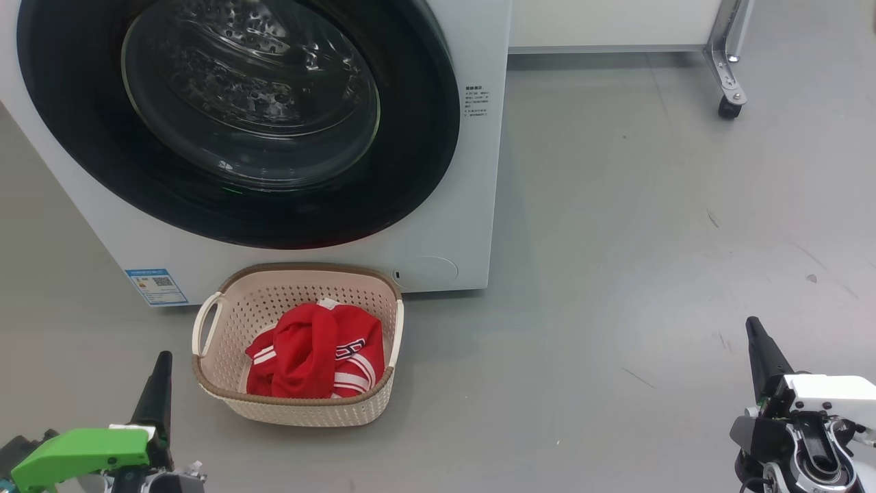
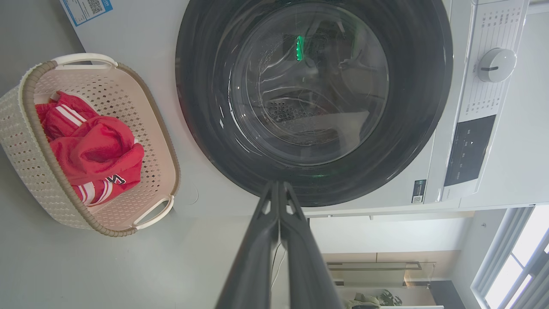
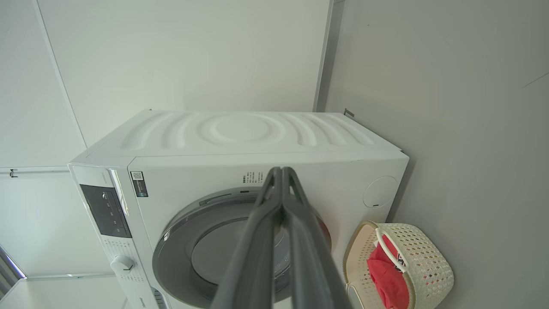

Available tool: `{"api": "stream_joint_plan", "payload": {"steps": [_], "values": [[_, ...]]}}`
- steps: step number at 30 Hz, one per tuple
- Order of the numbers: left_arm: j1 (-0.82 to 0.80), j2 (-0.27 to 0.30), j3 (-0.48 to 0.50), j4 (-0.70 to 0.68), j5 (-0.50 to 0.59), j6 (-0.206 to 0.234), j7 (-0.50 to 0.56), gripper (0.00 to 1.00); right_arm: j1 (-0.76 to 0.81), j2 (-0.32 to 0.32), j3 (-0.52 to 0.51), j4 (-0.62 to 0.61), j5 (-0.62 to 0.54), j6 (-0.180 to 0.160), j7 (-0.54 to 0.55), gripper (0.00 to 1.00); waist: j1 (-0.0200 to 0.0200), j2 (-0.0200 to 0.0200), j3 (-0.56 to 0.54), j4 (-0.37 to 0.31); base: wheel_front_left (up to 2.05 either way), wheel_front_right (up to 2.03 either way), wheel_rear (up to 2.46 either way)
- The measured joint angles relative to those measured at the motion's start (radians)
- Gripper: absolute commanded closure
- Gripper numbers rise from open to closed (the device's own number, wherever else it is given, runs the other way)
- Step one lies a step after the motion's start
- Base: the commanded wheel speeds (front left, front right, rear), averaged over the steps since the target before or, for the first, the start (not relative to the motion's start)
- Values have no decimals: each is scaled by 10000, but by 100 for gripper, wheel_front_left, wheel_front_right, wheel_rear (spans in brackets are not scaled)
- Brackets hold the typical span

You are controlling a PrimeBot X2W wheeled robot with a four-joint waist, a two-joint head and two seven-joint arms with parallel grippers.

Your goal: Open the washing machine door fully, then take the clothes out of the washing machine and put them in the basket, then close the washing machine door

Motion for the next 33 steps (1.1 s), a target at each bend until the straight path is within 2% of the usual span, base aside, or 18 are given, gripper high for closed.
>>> {"api": "stream_joint_plan", "payload": {"steps": [33], "values": [[0, -12, 17, -12, 2, 0, 2, 100, 0, 8, -19, -12, 0, 0, 2, 100, 0, 0, 0, 0, 0, 0, 0]]}}
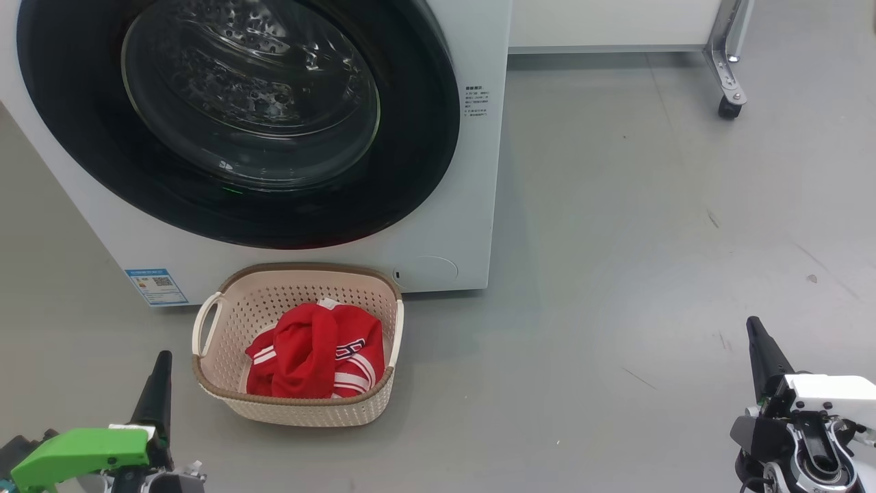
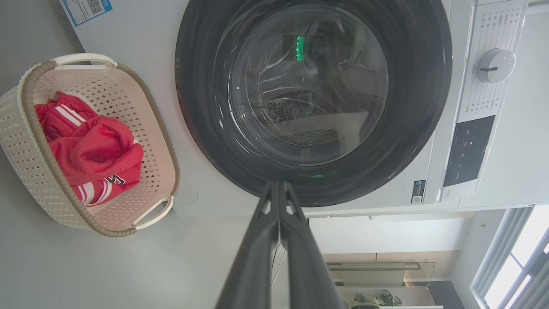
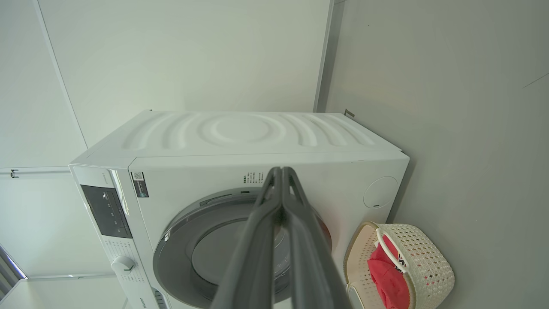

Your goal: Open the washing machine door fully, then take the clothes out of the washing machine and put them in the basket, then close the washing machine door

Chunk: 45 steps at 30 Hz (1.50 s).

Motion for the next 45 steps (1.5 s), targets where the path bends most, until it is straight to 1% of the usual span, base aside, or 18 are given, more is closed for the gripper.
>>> {"api": "stream_joint_plan", "payload": {"steps": [45], "values": [[0, -12, 29, -4, 0, 0, 13, 100, 0, 8, -33, -4, -2, 0, 12, 100, 0, 0, 0, 0, 0, 0, 0]]}}
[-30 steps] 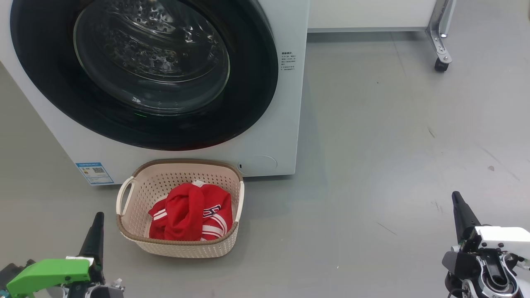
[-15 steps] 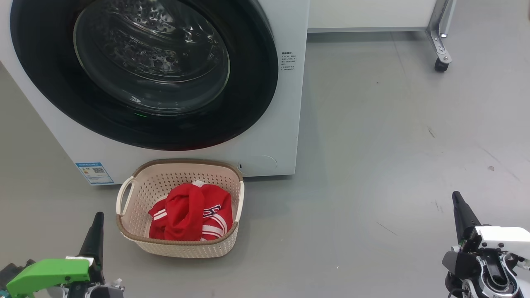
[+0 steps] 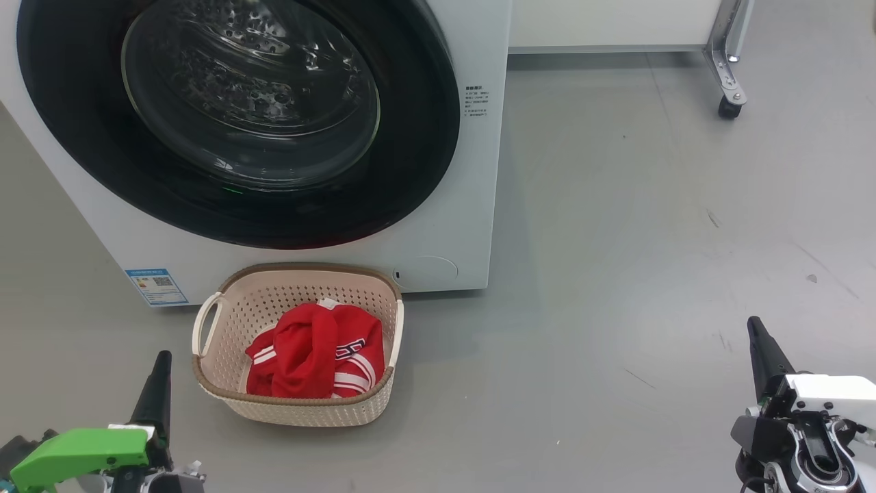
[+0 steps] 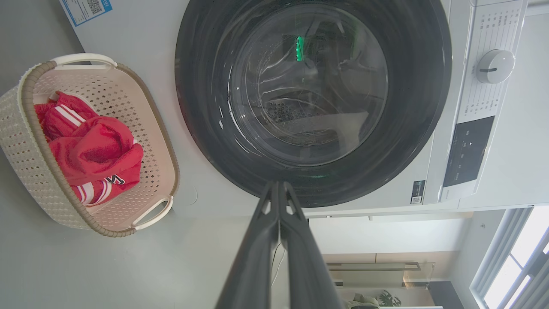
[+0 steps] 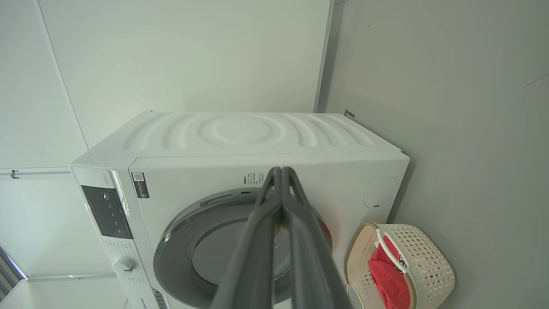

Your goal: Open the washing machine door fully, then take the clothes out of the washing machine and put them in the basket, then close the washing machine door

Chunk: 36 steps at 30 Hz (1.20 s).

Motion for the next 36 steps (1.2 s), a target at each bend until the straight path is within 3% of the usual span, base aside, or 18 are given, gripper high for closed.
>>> {"api": "stream_joint_plan", "payload": {"steps": [36], "values": [[0, -46, 15, -2, 2, 0, 73, 100, 0, 27, -25, 0, -4, 0, 2, 100, 0, 0, 0, 0, 0, 0, 0]]}}
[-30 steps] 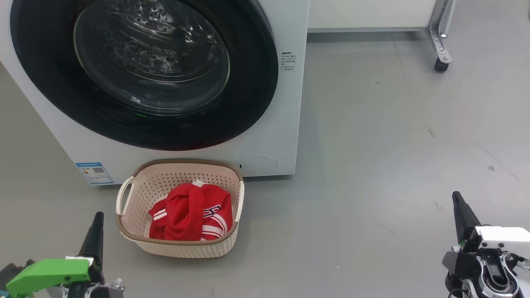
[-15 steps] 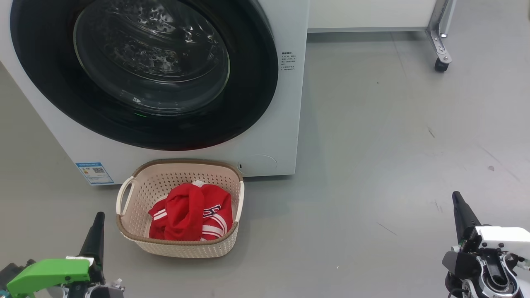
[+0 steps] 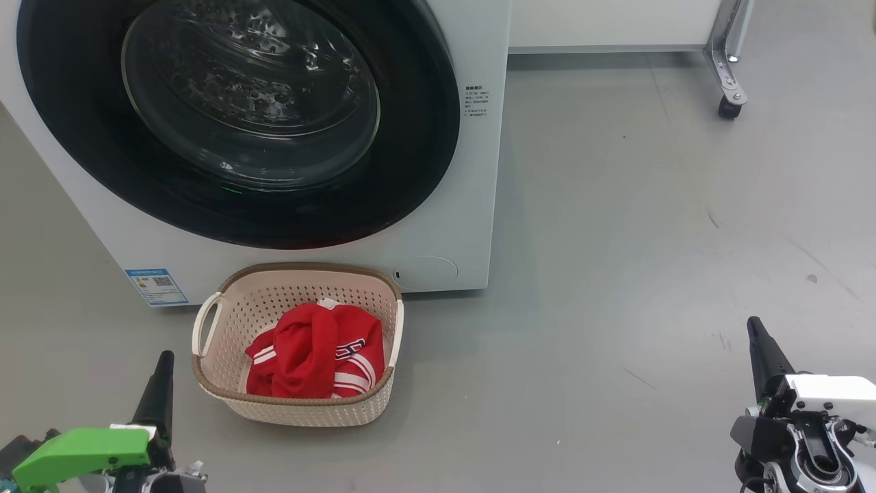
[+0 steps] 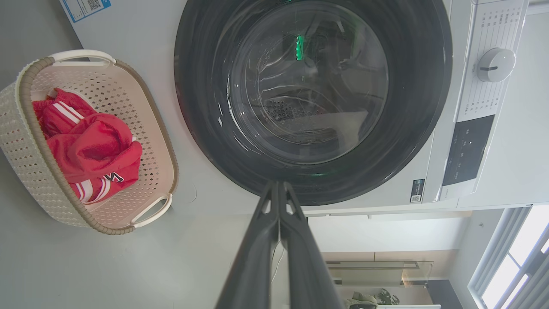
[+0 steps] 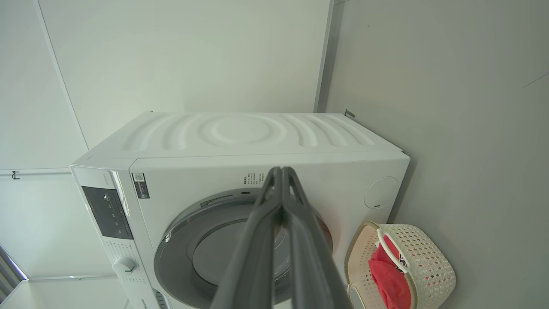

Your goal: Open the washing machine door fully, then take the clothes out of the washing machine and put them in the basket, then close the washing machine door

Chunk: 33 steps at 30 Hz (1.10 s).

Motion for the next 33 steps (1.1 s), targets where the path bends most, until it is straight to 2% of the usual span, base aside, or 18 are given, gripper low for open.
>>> {"api": "stream_joint_plan", "payload": {"steps": [33], "values": [[0, -33, 35, 0, 31, 0, 0, 100, 0, 12, -23, -2, -13, 0, 27, 100, 0, 0, 0, 0, 0, 0, 0]]}}
